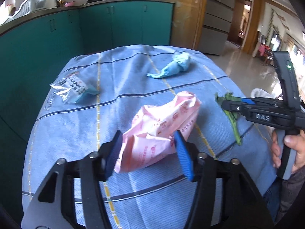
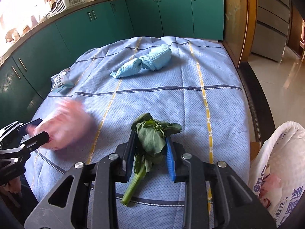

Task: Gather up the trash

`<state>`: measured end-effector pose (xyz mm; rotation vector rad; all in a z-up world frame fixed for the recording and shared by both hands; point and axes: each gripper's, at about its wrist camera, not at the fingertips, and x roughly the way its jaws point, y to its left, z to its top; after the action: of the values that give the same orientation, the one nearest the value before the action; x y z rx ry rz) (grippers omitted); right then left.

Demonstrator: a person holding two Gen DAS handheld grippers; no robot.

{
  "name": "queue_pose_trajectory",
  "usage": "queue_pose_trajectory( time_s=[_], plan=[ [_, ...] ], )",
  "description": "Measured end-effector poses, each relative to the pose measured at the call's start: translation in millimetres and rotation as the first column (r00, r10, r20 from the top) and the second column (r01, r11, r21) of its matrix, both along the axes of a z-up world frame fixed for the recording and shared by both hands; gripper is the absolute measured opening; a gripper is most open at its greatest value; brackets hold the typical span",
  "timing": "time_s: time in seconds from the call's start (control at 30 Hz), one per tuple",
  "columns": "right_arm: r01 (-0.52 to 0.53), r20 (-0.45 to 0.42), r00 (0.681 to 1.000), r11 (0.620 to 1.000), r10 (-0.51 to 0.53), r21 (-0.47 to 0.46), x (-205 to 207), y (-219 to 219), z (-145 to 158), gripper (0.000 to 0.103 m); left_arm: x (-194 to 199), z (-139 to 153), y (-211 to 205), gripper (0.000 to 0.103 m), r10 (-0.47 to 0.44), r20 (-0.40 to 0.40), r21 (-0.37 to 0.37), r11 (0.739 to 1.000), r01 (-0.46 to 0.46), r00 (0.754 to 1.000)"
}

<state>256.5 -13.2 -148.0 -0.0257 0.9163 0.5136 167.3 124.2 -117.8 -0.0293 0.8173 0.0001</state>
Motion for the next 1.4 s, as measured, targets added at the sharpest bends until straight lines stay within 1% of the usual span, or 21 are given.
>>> queue_pose_trajectory(
  time_s=[0.1,0.17,0.27,0.5,0.67,1.0,1.2,1.4],
  plan=[
    [0.003,0.013,1.000,1.000,-0.003,0.002,-3,1,3,0.049,1,-1,4,0.065,0.019,0.001,-0.003,1.000,-0.019,1.000],
    [0.002,0.023,1.000,1.000,-0.002,0.004,-4,1,4,0.063,1,-1,4,0.067,0.025,0.002,-0.002,1.000,-0.025,1.000],
    [0.002,0.030,1.000,1.000,-0.002,0.003,-5,2,5,0.069,2,-1,5,0.070,0.026,0.003,-0.004,1.000,-0.026,1.000],
    [0.028,0.025,0.999,1.000,-0.028,0.007,-4,-3,3,0.073,2,0,5,0.077,0.027,0.005,-0.005,1.000,-0.027,1.000],
    [0.038,0.015,0.999,0.999,-0.038,0.012,-2,-6,2,0.075,2,-1,1,0.078,0.009,0.001,0.000,1.000,-0.009,1.000],
    [0.038,0.015,0.999,0.999,-0.038,-0.006,-3,-5,-1,0.077,-1,1,-4,0.087,-0.020,0.014,0.007,1.000,0.020,1.000],
    [0.041,0.013,0.999,0.999,-0.041,-0.008,-2,-5,-3,0.080,0,0,-2,0.089,-0.008,0.008,0.008,1.000,0.008,1.000],
    [0.036,0.009,0.999,0.999,-0.036,-0.018,-2,-2,-5,0.080,-1,0,-3,0.089,-0.011,0.009,0.012,1.000,0.011,1.000]
  ],
)
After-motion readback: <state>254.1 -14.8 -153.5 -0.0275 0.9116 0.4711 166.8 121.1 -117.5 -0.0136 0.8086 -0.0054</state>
